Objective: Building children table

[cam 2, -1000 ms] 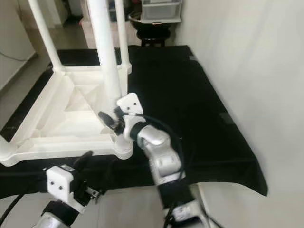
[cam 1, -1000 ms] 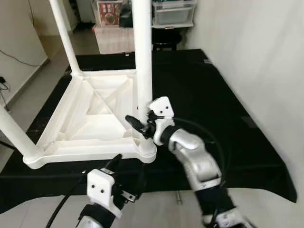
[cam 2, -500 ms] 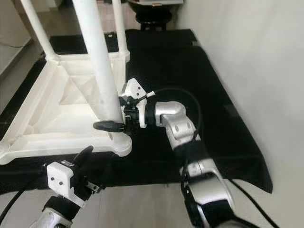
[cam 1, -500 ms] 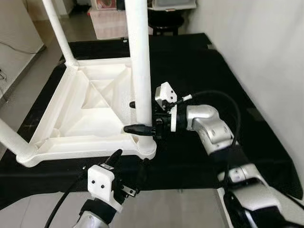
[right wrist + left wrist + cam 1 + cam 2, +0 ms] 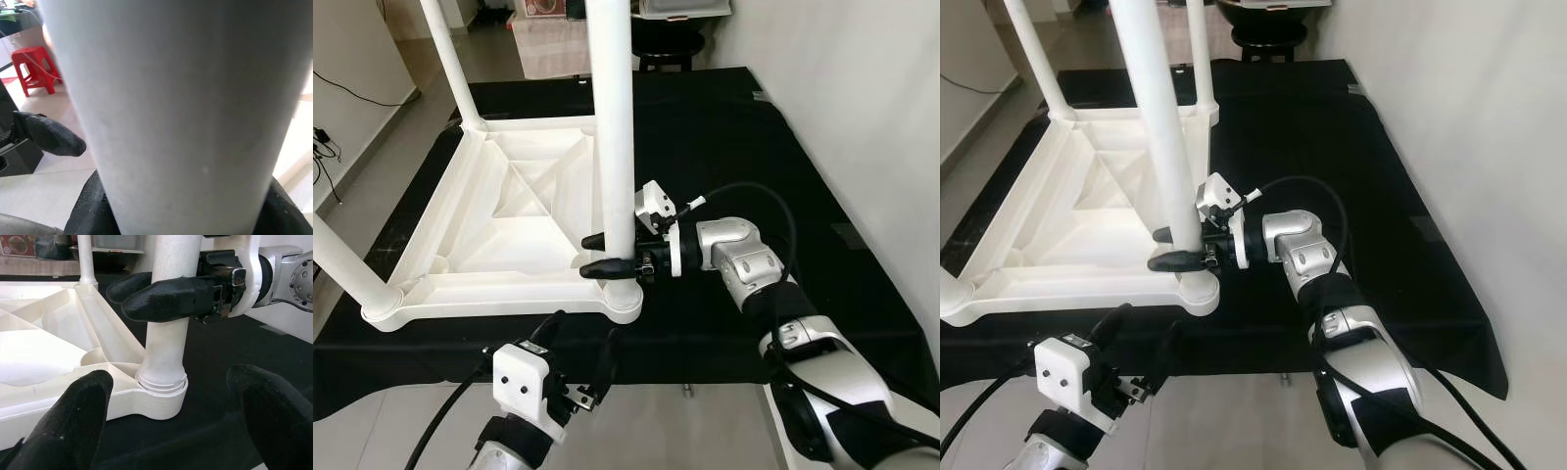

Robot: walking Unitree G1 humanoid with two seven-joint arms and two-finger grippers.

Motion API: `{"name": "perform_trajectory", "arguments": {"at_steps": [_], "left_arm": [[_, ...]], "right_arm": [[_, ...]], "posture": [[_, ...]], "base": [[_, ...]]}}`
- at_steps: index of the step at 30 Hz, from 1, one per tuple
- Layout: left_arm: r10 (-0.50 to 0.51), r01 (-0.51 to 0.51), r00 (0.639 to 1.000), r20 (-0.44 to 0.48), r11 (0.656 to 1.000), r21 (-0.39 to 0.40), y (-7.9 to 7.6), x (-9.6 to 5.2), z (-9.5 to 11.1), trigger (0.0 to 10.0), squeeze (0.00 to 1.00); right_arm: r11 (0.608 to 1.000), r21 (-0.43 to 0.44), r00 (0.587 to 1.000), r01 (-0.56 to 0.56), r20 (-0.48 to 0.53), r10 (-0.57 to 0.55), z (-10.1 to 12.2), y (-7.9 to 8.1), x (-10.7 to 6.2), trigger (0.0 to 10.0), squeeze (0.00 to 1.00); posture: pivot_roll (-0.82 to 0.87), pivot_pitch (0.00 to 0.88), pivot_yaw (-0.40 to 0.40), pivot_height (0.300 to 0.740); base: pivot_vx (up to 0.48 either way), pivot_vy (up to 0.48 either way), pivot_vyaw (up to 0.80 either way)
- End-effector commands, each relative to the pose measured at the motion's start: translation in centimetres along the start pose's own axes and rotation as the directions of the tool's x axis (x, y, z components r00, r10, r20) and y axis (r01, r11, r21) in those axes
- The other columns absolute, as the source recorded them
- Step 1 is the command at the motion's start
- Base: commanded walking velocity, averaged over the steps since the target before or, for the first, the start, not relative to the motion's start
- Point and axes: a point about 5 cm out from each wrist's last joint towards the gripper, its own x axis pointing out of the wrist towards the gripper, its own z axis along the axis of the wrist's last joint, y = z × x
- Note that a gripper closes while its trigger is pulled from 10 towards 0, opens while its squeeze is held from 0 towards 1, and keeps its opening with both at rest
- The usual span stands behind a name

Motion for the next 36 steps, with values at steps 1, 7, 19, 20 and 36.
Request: {"name": "perform_trajectory", "arguments": {"at_steps": [1,7,19,20,36], "left_arm": [[-0.004,0.004,1.0,-0.008,1.0,-0.002,-0.1,-0.1,0.1,10.0,0.0],[0.002,-0.002,1.0,-0.008,1.0,0.0,-0.1,-0.2,0.0,10.0,0.0],[-0.018,0.018,1.0,-0.023,1.0,-0.002,0.5,-0.2,-0.2,10.0,0.0],[-0.012,0.012,1.0,-0.022,1.0,0.003,0.6,-0.2,-0.2,10.0,0.0],[-0.006,0.006,1.0,-0.018,1.0,0.002,0.6,0.0,-0.3,10.0,0.0]], "right_arm": [[0.999,0.032,1.0,-0.003,0.008,0.003,-0.5,0.0,-0.3,0.0,0.0],[0.939,0.064,0.94,0.338,0.02,-0.34,-2.6,-0.4,-2.2,0.0,0.0],[0.531,0.057,0.533,0.846,-0.146,-0.834,-6.6,4.4,-0.2,0.0,0.0],[0.549,0.072,0.554,0.832,-0.137,-0.821,-6.4,4.1,0.5,0.0,0.0],[0.997,-0.041,0.992,0.065,0.108,-0.06,0.9,4.7,0.2,10.0,1.0]], "posture": [[0.01,0.149,0.028,0.74],[-0.01,0.151,0.016,0.74],[-0.01,0.133,0.034,0.74],[-0.01,0.13,0.036,0.74],[-0.02,0.122,0.041,0.74]], "base": [[0.0,0.0,0.0],[0.0,0.0,0.0],[0.0,0.0,0.0],[0.0,0.0,0.0],[0.0,0.0,0.0]]}}
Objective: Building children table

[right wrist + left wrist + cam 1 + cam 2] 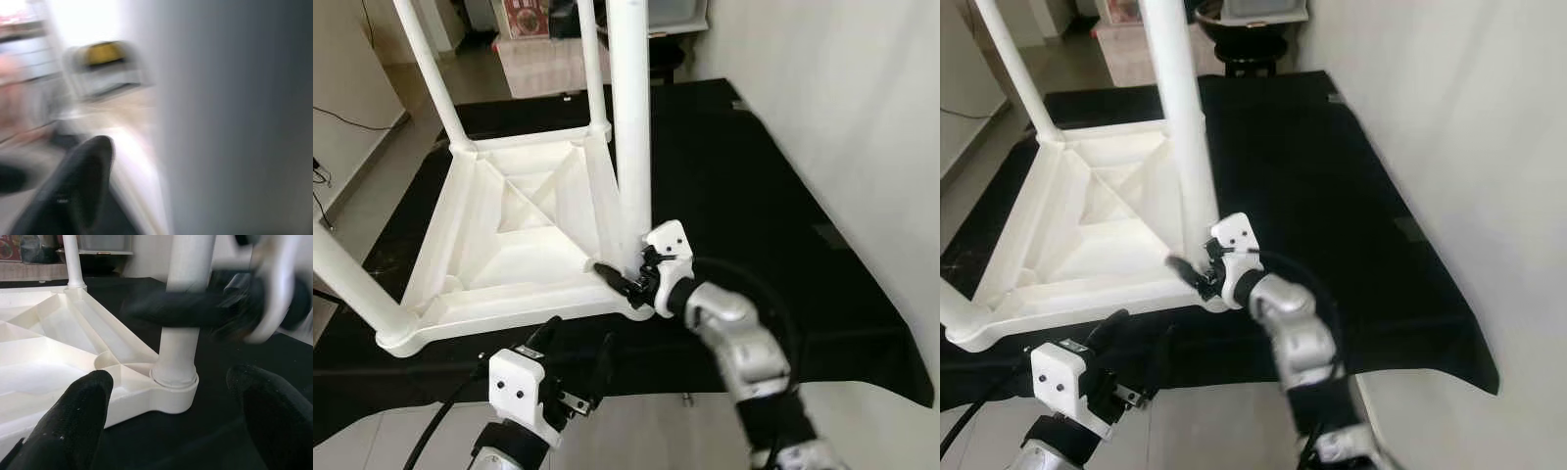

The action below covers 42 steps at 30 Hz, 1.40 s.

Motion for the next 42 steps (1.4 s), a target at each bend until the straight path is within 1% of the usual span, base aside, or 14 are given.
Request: {"name": "perform_trajectory", "arguments": {"at_steps": [1,3,4,6,7,12,13,14,15,23,32,34,36,42], "left_arm": [[0.002,-0.003,1.0,-0.028,1.0,-0.012,0.1,-0.2,-0.5,10.0,0.0],[0.003,-0.003,1.0,-0.027,1.0,-0.012,0.1,-0.2,-0.6,10.0,0.0],[0.004,-0.004,1.0,-0.027,1.0,-0.011,0.1,-0.2,-0.6,10.0,0.0],[0.005,-0.005,1.0,-0.026,1.0,-0.011,0.1,-0.2,-0.6,10.0,0.0],[0.006,-0.006,1.0,-0.025,1.0,-0.01,0.1,-0.2,-0.5,10.0,0.0],[0.01,-0.011,1.0,-0.023,1.0,-0.007,0.0,-0.2,-0.5,10.0,0.0],[0.01,-0.011,1.0,-0.023,1.0,-0.007,0.0,-0.2,-0.4,10.0,0.0],[0.01,-0.01,1.0,-0.024,1.0,-0.007,0.0,-0.3,-0.4,10.0,0.0],[0.009,-0.009,1.0,-0.024,1.0,-0.008,0.0,-0.3,-0.4,10.0,0.0],[0.006,-0.007,1.0,-0.025,1.0,-0.011,-0.1,-0.3,-0.4,10.0,0.0],[0.01,-0.01,1.0,-0.021,1.0,-0.01,0.0,-0.3,-0.2,10.0,0.0],[0.011,-0.011,1.0,-0.02,1.0,-0.008,0.0,-0.4,-0.2,10.0,0.0],[0.01,-0.011,1.0,-0.021,1.0,-0.006,0.1,-0.5,-0.1,10.0,0.0],[0.007,-0.007,1.0,-0.023,1.0,-0.006,0.1,-0.4,-0.2,10.0,0.0]], "right_arm": [[0.956,-0.049,0.957,-0.289,-0.016,0.288,0.7,0.5,0.0,10.0,1.0],[0.945,-0.054,0.947,-0.322,-0.033,0.321,0.8,0.0,-0.2,10.0,1.0],[0.957,-0.061,0.959,-0.283,-0.043,0.28,0.9,-1.0,0.1,10.0,0.52],[0.965,-0.056,0.966,-0.256,-0.049,0.254,1.1,-1.8,0.3,10.0,0.52],[0.969,-0.058,0.969,-0.239,-0.072,0.234,0.9,-2.4,0.5,10.0,0.0],[0.965,-0.037,0.962,-0.258,-0.101,0.253,0.6,-3.0,0.7,10.0,0.0],[0.962,-0.024,0.958,-0.272,-0.099,0.268,0.5,-3.0,0.7,2.9,0.0],[0.96,-0.017,0.956,-0.281,-0.099,0.278,0.4,-3.0,0.8,2.9,0.0],[0.957,-0.008,0.952,-0.29,-0.101,0.288,0.2,-2.9,0.8,0.0,0.0],[0.951,0.009,0.945,-0.309,-0.106,0.309,-0.7,-3.0,0.6,0.0,0.0],[0.995,0.051,0.982,0.083,-0.176,-0.073,-3.9,-3.6,-0.5,0.0,0.0],[0.936,0.081,0.916,0.343,-0.248,-0.314,-5.7,-2.9,-0.7,0.0,0.0],[0.755,0.07,0.734,0.652,-0.308,-0.605,-7.1,0.0,-1.0,0.0,0.0],[0.723,0.068,0.712,0.688,-0.259,-0.653,-6.1,1.0,0.5,0.0,0.0]], "posture": [[-0.02,0.123,0.04,0.74],[-0.02,0.123,0.04,0.74],[-0.02,0.122,0.04,0.74],[-0.01,0.124,0.037,0.74],[0.0,0.126,0.034,0.74],[0.0,0.131,0.033,0.74],[0.0,0.134,0.036,0.74],[0.0,0.134,0.036,0.74],[0.0,0.136,0.036,0.74],[0.0,0.136,0.036,0.74],[0.0,0.145,0.032,0.74],[0.01,0.152,0.035,0.74],[0.01,0.151,0.041,0.74],[0.01,0.143,0.037,0.74]], "base": [[0.0,0.0,0.0],[0.0,0.0,0.0],[0.0,0.0,0.0],[0.0,0.0,0.0],[0.0,0.0,0.0],[0.0,0.0,0.0],[0.0,0.0,0.0],[0.0,0.0,0.0],[0.0,0.0,0.0],[0.0,0.0,0.0],[0.0,0.0,0.0],[0.0,0.0,0.0],[0.0,0.0,0.0],[0.0,0.0,0.0]]}}
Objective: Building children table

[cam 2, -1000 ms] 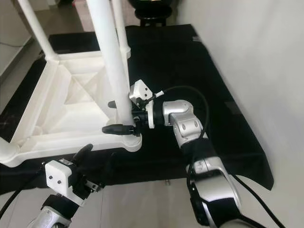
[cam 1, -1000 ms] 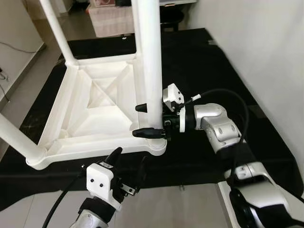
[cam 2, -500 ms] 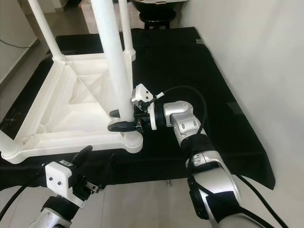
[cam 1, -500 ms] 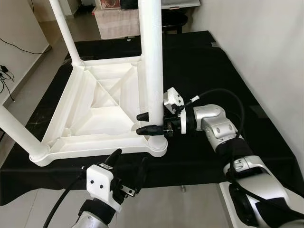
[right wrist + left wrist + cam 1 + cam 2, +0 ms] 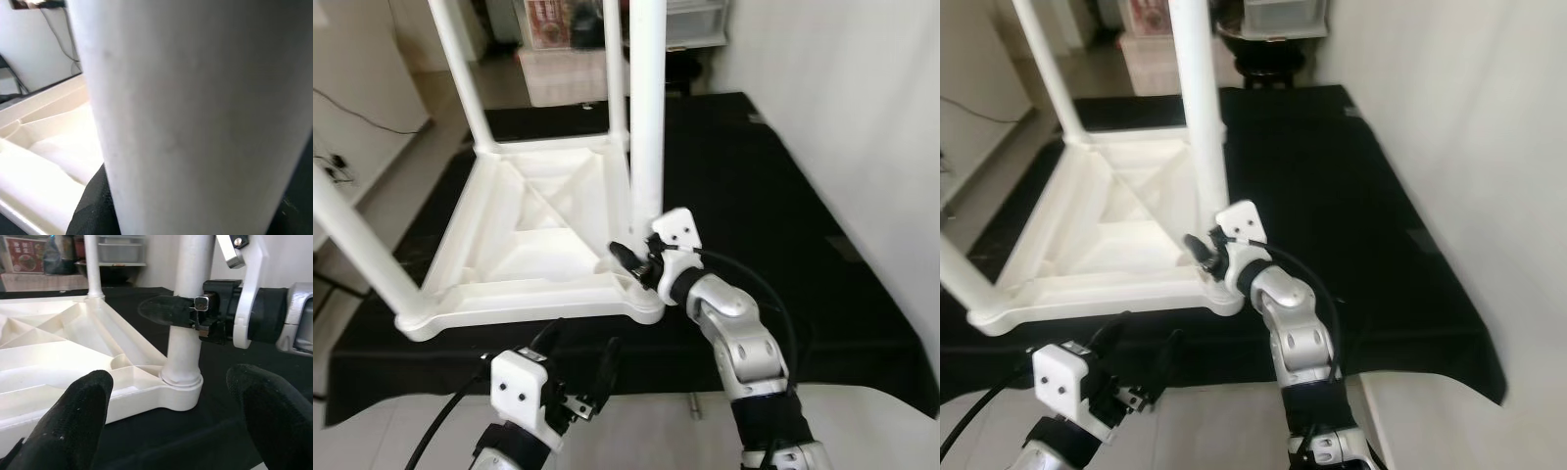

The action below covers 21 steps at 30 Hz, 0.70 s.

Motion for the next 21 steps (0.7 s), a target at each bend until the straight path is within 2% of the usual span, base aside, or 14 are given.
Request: {"name": "perform_trajectory", "arguments": {"at_steps": [1,5,6,8,9,10,12,13,14,16,18,19,20,21], "left_arm": [[-0.002,0.002,1.0,-0.015,1.0,-0.002,0.1,-0.1,-0.2,10.0,0.0],[0.009,-0.009,1.0,-0.011,1.0,0.003,0.1,0.1,-0.3,10.0,0.0],[0.011,-0.011,1.0,-0.01,1.0,0.004,0.1,0.1,-0.3,10.0,0.0],[0.011,-0.011,1.0,-0.01,1.0,0.003,0.1,0.2,-0.3,10.0,0.0],[0.011,-0.011,1.0,-0.01,1.0,0.003,0.1,0.2,-0.3,10.0,0.0],[0.007,-0.007,1.0,-0.011,1.0,-0.001,0.0,0.2,-0.4,10.0,0.0],[0.004,-0.004,1.0,-0.011,1.0,-0.003,0.0,0.2,-0.4,10.0,0.0],[0.002,-0.002,1.0,-0.012,1.0,-0.005,0.0,0.2,-0.4,10.0,0.0],[0.001,-0.001,1.0,-0.012,1.0,-0.006,0.0,0.2,-0.5,10.0,0.0],[0.001,-0.001,1.0,-0.012,1.0,-0.006,0.0,0.2,-0.5,10.0,0.0],[0.001,-0.001,1.0,-0.012,1.0,-0.006,0.0,0.2,-0.5,10.0,0.0],[0.001,-0.001,1.0,-0.012,1.0,-0.006,0.0,0.2,-0.5,10.0,0.0],[0.003,-0.003,1.0,-0.012,1.0,-0.005,-0.1,0.2,-0.5,10.0,0.0],[0.004,-0.004,1.0,-0.012,1.0,-0.005,-0.1,0.1,-0.5,10.0,0.0]], "right_arm": [[0.999,0.039,0.991,0.005,-0.137,0.001,-2.6,0.6,0.2,0.0,0.0],[0.999,0.038,0.991,-0.033,-0.126,0.038,-2.1,1.2,0.8,0.0,0.0],[0.995,0.051,0.987,-0.091,-0.132,0.097,-1.9,1.7,0.8,10.0,0.0],[0.978,0.046,0.97,-0.205,-0.124,0.21,-1.3,2.4,1.0,10.0,0.01],[0.978,0.046,0.97,-0.205,-0.124,0.21,-1.3,2.4,1.0,10.0,0.01],[0.944,0.037,0.942,-0.327,-0.07,0.329,-0.1,2.8,1.2,10.0,1.0],[0.924,0.04,0.924,-0.379,-0.037,0.381,0.6,2.9,1.3,10.0,1.0],[0.898,0.039,0.899,-0.438,0.015,0.437,1.5,2.8,1.3,10.0,1.0],[0.843,0.036,0.843,-0.536,0.066,0.533,2.4,2.7,1.2,10.0,1.0],[0.843,0.036,0.843,-0.536,0.066,0.533,2.4,2.7,1.2,10.0,1.0],[0.756,0.001,0.752,-0.655,0.101,0.652,3.2,2.2,1.0,10.0,1.0],[0.756,0.001,0.752,-0.655,0.101,0.652,3.2,2.2,1.0,10.0,1.0],[0.663,-0.09,0.662,-0.743,0.045,0.748,3.3,1.4,1.2,10.0,0.0],[0.633,-0.11,0.635,-0.767,0.02,0.772,3.2,1.1,1.2,10.0,0.0]], "posture": [[0.01,0.141,0.032,0.74],[0.0,0.136,0.026,0.74],[0.0,0.133,0.024,0.74],[-0.01,0.13,0.028,0.74],[-0.01,0.13,0.028,0.74],[-0.01,0.126,0.029,0.74],[-0.01,0.126,0.029,0.74],[-0.01,0.125,0.028,0.74],[-0.01,0.123,0.029,0.74],[-0.01,0.123,0.029,0.74],[0.0,0.123,0.028,0.74],[0.0,0.123,0.028,0.74],[0.0,0.122,0.03,0.74],[0.0,0.122,0.03,0.74]], "base": [[0.0,0.0,0.0],[0.0,0.0,0.0],[0.0,0.0,0.0],[0.0,0.0,0.0],[0.0,0.0,0.0],[0.0,0.0,0.0],[0.0,0.0,0.0],[0.0,0.0,0.0],[0.0,0.0,0.0],[0.0,0.0,0.0],[0.0,0.0,0.0],[0.0,0.0,0.0],[0.0,0.0,0.0],[0.0,0.0,0.0]]}}
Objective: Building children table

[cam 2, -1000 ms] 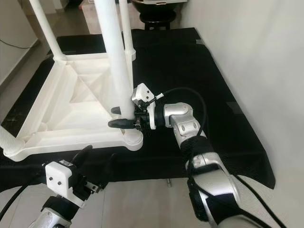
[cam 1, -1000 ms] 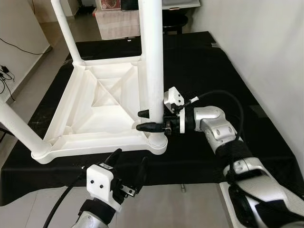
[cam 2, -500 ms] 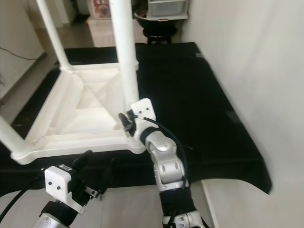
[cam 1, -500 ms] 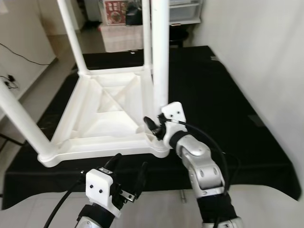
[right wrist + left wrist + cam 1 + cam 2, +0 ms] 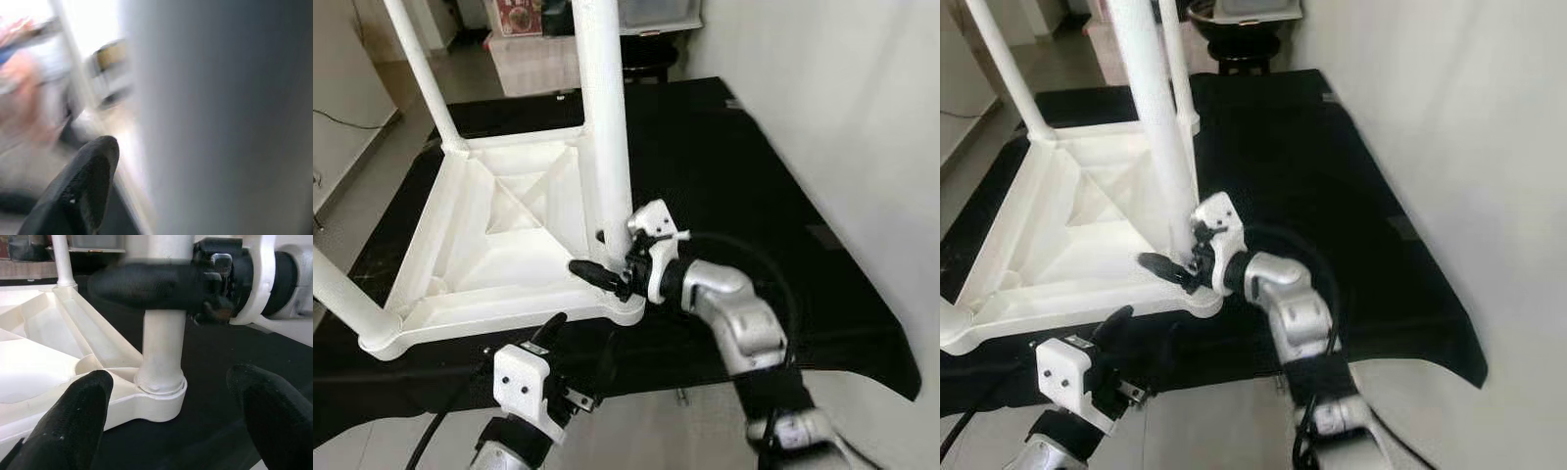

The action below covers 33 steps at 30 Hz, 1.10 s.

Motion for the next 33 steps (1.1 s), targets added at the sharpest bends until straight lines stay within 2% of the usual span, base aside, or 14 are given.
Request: {"name": "perform_trajectory", "arguments": {"at_steps": [1,8,9,10,17,20,23,24,25,26,28,29,30,33], "left_arm": [[0.007,-0.007,1.0,-0.024,1.0,-0.007,0.0,-0.3,-0.5,10.0,0.0],[0.006,-0.006,1.0,-0.028,1.0,-0.008,-0.2,-0.5,-0.5,10.0,0.0],[0.005,-0.005,1.0,-0.029,1.0,-0.008,-0.2,-0.5,-0.4,10.0,0.0],[0.005,-0.005,1.0,-0.03,1.0,-0.008,-0.2,-0.5,-0.4,10.0,0.0],[0.006,-0.006,1.0,-0.029,1.0,-0.008,-0.2,-0.5,-0.4,10.0,0.0],[0.006,-0.006,1.0,-0.028,1.0,-0.009,-0.2,-0.5,-0.4,10.0,0.0],[0.007,-0.007,1.0,-0.026,1.0,-0.01,-0.2,-0.5,-0.4,10.0,0.0],[0.007,-0.007,1.0,-0.026,1.0,-0.01,-0.2,-0.5,-0.4,10.0,0.0],[0.008,-0.008,1.0,-0.025,1.0,-0.009,-0.1,-0.5,-0.3,10.0,0.0],[0.008,-0.008,1.0,-0.025,1.0,-0.009,-0.1,-0.5,-0.3,10.0,0.0],[0.007,-0.007,1.0,-0.023,1.0,-0.009,0.0,-0.5,-0.2,10.0,0.0],[0.005,-0.005,1.0,-0.023,1.0,-0.01,0.1,-0.5,-0.3,10.0,0.0],[0.003,-0.004,1.0,-0.024,1.0,-0.011,0.1,-0.5,-0.3,10.0,0.0],[0.0,0.0,1.0,-0.026,1.0,-0.013,0.1,-0.4,-0.3,10.0,0.0]], "right_arm": [[0.991,-0.031,0.992,-0.129,-0.014,0.129,-0.3,0.4,0.5,10.0,0.0],[0.967,-0.022,0.966,-0.255,-0.045,0.254,-0.1,-0.7,0.5,10.0,0.0],[0.966,-0.021,0.965,-0.259,-0.05,0.258,0.0,-0.9,0.6,3.4,0.0],[0.963,-0.014,0.962,-0.271,-0.047,0.27,0.1,-1.1,0.6,0.0,0.0],[0.964,-0.029,0.963,-0.264,-0.065,0.262,-0.2,-1.8,0.5,0.0,0.0],[0.987,-0.046,0.984,-0.156,-0.1,0.15,-1.1,-2.3,0.4,0.0,0.0],[0.996,-0.026,0.989,0.086,-0.12,-0.089,-2.7,-2.2,0.3,0.0,0.0],[0.996,-0.026,0.989,0.086,-0.12,-0.089,-2.7,-2.2,0.3,0.0,0.0],[0.901,0.004,0.893,0.433,-0.139,-0.429,-4.1,-2.3,-0.3,0.0,0.0],[0.901,0.004,0.893,0.433,-0.139,-0.429,-4.1,-2.3,-0.3,0.0,0.0],[0.738,0.032,0.73,0.674,-0.179,-0.659,-5.7,-0.2,-1.7,0.0,0.0],[0.714,0.052,0.71,0.698,-0.18,-0.681,-5.9,1.0,-1.7,0.0,0.0],[0.724,0.066,0.722,0.687,-0.172,-0.67,-5.9,1.8,-1.4,0.0,0.0],[0.738,0.07,0.738,0.671,-0.159,-0.656,-5.7,2.1,-0.6,0.0,0.0]], "posture": [[0.0,0.122,0.03,0.74],[0.01,0.123,0.033,0.74],[0.02,0.126,0.033,0.74],[0.02,0.126,0.033,0.74],[0.01,0.13,0.033,0.74],[0.01,0.131,0.03,0.74],[0.0,0.136,0.027,0.74],[0.0,0.136,0.027,0.74],[-0.01,0.143,0.028,0.74],[-0.01,0.143,0.028,0.74],[-0.01,0.146,0.04,0.74],[-0.02,0.145,0.044,0.74],[-0.02,0.145,0.044,0.74],[-0.02,0.138,0.044,0.74]], "base": [[0.0,0.0,0.0],[0.0,0.0,0.0],[0.0,0.0,0.0],[0.0,0.0,0.0],[0.0,0.0,0.0],[0.0,0.0,0.0],[0.0,0.0,0.0],[0.0,0.0,0.0],[0.0,0.0,0.0],[0.0,0.0,0.0],[0.0,0.0,0.0],[0.0,0.0,0.0],[0.0,0.0,0.0],[0.0,0.0,0.0]]}}
